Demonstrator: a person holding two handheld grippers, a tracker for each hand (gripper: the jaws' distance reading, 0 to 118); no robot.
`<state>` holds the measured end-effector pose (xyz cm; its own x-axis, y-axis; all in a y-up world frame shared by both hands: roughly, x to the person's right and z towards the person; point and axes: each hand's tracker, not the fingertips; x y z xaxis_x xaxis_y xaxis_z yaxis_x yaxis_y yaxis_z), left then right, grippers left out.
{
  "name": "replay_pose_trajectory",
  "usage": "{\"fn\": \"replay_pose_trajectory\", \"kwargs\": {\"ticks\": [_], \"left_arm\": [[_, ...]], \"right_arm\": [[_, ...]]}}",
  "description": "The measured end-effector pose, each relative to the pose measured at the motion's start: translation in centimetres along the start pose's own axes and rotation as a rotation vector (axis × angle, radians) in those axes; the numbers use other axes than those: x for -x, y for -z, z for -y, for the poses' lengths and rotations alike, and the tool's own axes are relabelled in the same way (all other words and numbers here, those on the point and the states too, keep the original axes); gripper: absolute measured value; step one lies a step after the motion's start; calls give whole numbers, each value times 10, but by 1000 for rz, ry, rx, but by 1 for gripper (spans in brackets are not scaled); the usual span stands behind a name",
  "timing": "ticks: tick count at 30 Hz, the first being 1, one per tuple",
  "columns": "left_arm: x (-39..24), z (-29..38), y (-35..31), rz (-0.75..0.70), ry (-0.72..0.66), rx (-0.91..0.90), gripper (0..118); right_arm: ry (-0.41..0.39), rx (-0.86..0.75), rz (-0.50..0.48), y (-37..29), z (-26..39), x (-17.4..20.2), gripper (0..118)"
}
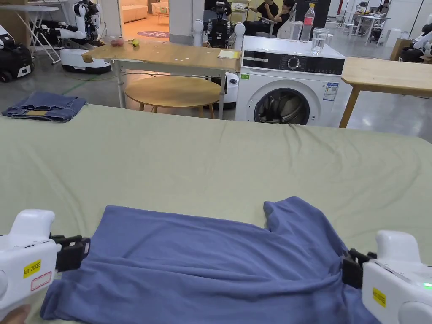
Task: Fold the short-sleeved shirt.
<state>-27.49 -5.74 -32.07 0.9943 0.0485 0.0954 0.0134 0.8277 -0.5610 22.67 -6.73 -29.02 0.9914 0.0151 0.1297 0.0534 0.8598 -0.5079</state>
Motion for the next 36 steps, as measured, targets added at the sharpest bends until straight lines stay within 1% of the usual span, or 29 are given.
{"fn": "replay_pose_trajectory", "kwargs": {"ticks": [2, 3, 4, 5, 6, 7, 9, 11, 14, 18, 19, 21, 23, 24, 25, 26, 27, 29, 31, 33, 35, 36], "left_arm": [[-10, -3, -5, -17, 4, -86, 39], [-15, -4, -6, -33, 7, -133, 32], [-20, -6, -5, -41, 13, -153, 8], [-24, -9, -3, -48, 21, -154, 0], [-28, -12, 1, -56, 26, -150, 0], [-25, -15, 8, -64, 27, -163, 0], [-20, -24, 20, -25, 8, -135, 0], [-18, -37, 36, -35, 2, -122, 0], [-1, -61, 74, -27, -17, -22, 0], [30, -94, 145, 22, -78, 164, 0], [31, -100, 160, 32, -84, 225, 0], [43, -110, 189, 21, -88, 277, 0], [52, -120, 213, 32, -123, 363, 0], [57, -125, 226, 50, -137, 408, 4], [61, -126, 235, 79, -146, 443, 32], [63, -127, 245, 84, -148, 478, 44], [61, -127, 250, 88, -146, 495, 46], [60, -125, 264, 35, -118, 517, 49], [58, -119, 276, 19, -101, 540, 49], [53, -110, 289, -6, -71, 620, 49], [43, -107, 283, -27, -21, 557, 45], [36, -107, 282, -41, 1, 542, 39]], "right_arm": [[6, -43, -13, 4, -5, 15, 7], [6, -60, -15, 7, -7, 22, 0], [10, -69, -11, 9, -8, 28, 0], [14, -75, -15, 12, -10, 34, 0], [22, -87, -40, 16, -12, 38, 0], [25, -89, -49, 19, -13, 43, 0], [23, -88, -47, 27, -16, 53, 0], [27, -81, -71, 36, -18, 59, 0], [31, -65, -86, 49, -20, 65, 0], [28, -34, -98, 67, -21, 67, 0], [25, -25, -97, 71, -21, 68, 0], [16, -12, -91, 78, -21, 67, 0], [9, 4, -86, 84, -21, 65, 0], [6, 12, -84, 87, -20, 64, 0], [4, 18, -81, 89, -20, 63, 0], [2, 25, -78, 91, -19, 62, 0], [-1, 32, -73, 93, -19, 62, 0], [-2, 45, -67, 97, -17, 59, 0], [-4, 57, -61, 99, -14, 57, 0], [-3, 69, -55, 101, -12, 55, 0], [-4, 79, -50, 101, -9, 53, 0], [-2, 83, -46, 101, -8, 52, 0]]}}
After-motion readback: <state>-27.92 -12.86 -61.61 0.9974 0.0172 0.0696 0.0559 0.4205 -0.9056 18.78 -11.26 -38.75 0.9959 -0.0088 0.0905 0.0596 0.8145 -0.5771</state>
